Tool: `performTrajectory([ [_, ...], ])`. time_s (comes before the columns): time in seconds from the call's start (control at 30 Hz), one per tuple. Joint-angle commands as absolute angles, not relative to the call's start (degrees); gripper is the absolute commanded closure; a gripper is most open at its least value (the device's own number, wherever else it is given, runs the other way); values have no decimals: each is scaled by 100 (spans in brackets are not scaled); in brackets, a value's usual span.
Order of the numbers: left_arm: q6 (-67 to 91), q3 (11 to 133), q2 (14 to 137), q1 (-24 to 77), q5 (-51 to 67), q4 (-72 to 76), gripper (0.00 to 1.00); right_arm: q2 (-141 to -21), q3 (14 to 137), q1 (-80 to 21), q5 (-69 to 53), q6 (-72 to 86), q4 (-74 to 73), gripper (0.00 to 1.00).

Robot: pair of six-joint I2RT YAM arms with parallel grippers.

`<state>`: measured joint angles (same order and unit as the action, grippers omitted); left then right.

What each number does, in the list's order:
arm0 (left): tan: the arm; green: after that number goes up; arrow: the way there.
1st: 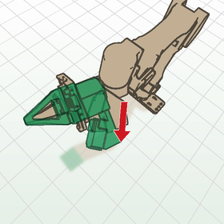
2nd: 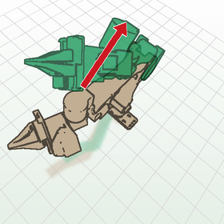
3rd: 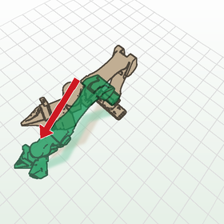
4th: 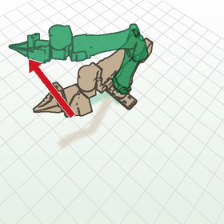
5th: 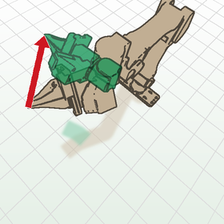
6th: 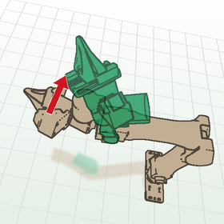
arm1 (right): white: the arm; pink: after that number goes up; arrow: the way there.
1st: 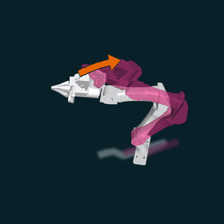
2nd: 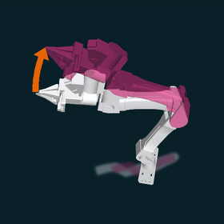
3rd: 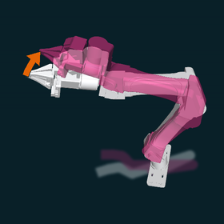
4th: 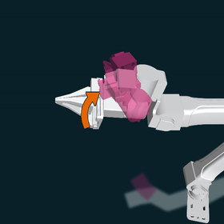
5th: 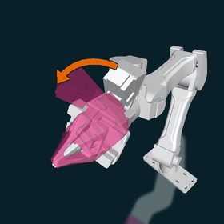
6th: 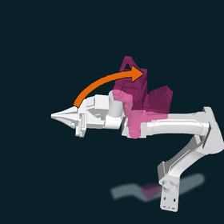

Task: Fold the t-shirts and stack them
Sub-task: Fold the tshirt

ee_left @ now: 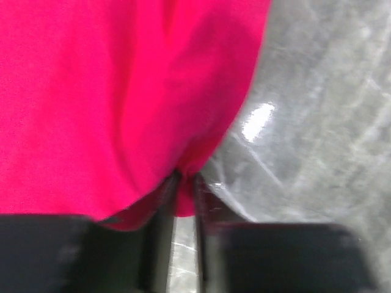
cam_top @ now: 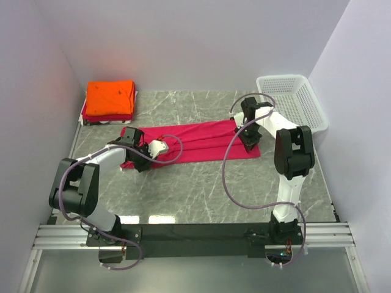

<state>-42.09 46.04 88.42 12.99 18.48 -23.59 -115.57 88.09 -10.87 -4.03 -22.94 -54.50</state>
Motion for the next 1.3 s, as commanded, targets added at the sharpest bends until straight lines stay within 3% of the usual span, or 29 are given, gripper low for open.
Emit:
performTrajectory([
  [0.0, -4289, 4552, 9228, 1362, 1626, -2670, 81, -11637, 9061, -1037, -352, -2223, -5423, 73],
  [0.03, -4315, 4640, 9211, 1354, 1652, -2768, 91, -11637, 9070, -1037, -325, -2232, -5423, 73],
  [0.1, -4412, 4754, 9141, 1345, 1792, -3074, 99, -11637, 9079, -1028, -299, -2267, -5432, 73],
  [0.37, -4421, 6318, 8894, 1038, 2347, -4183, 99, -11540, 9088, -984, -211, -2312, -5388, 73],
  [0.8, -3947, 9006, 11151, 475, 2461, -3595, 99, -11364, 9229, -861, -193, -2303, -5274, 65],
  [1.27, -3612, 9527, 11821, 272, 2223, -2452, 99, -11970, 10114, -844, -272, -2373, -5501, 71],
])
